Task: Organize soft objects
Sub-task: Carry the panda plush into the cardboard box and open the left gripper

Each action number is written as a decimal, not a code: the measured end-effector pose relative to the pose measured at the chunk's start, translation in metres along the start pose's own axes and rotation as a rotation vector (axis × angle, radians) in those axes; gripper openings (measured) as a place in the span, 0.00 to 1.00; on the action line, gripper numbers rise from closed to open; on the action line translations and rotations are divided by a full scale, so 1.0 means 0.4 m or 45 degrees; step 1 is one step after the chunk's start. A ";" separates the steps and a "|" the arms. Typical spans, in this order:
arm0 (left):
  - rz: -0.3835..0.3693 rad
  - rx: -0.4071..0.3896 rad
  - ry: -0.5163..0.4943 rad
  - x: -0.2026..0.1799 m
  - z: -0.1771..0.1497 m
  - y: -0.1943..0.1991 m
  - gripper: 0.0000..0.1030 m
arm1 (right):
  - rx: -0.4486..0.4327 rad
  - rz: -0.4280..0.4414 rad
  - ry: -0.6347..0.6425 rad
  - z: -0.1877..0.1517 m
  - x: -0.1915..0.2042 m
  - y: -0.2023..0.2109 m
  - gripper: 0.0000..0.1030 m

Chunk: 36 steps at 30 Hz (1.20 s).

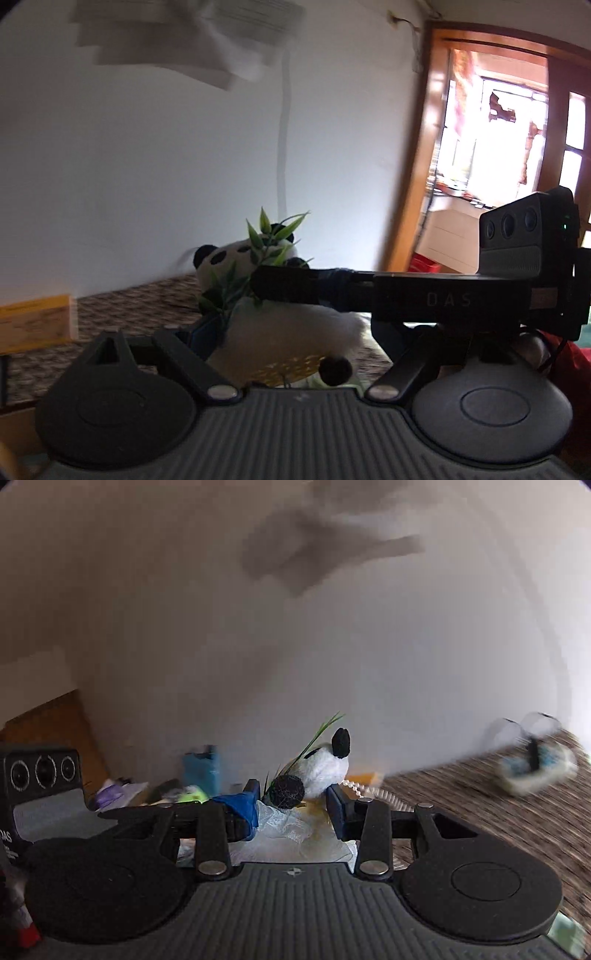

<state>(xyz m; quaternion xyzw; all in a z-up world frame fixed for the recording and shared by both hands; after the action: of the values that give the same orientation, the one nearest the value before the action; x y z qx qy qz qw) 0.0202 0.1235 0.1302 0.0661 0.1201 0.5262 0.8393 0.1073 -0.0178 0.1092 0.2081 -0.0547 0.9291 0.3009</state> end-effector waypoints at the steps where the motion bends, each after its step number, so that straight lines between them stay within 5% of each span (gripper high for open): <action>1: 0.046 -0.001 0.003 0.039 -0.003 0.022 0.81 | 0.008 0.034 -0.003 -0.013 0.013 -0.045 0.22; 9: 0.298 0.155 0.084 0.320 -0.132 0.125 0.81 | 0.196 0.160 -0.033 -0.204 0.120 -0.347 0.22; 17: 0.407 0.384 0.189 0.502 -0.299 0.152 0.81 | 0.427 0.131 -0.097 -0.392 0.191 -0.480 0.22; 27: 0.487 0.548 0.202 0.585 -0.398 0.176 0.81 | 0.609 0.034 -0.233 -0.528 0.248 -0.544 0.25; 36: 0.485 0.607 0.211 0.583 -0.434 0.213 0.90 | 0.746 -0.018 -0.284 -0.566 0.251 -0.572 0.26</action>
<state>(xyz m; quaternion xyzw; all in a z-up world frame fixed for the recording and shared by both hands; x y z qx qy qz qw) -0.0034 0.3680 -0.0474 0.2391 0.2934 0.6344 0.6740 0.0868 0.2735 -0.0595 0.3870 0.1841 0.8746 0.2268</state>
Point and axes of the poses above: each gripper's, at about its wrist camera, not at the fingertips, and y roughly against the way its jaws point, x to its left, z to its top, the point moved 3 cm from there along -y, roughly the way its jaws point, and after that the axes turned 8 degrees about -x, right-handed, at the moved point
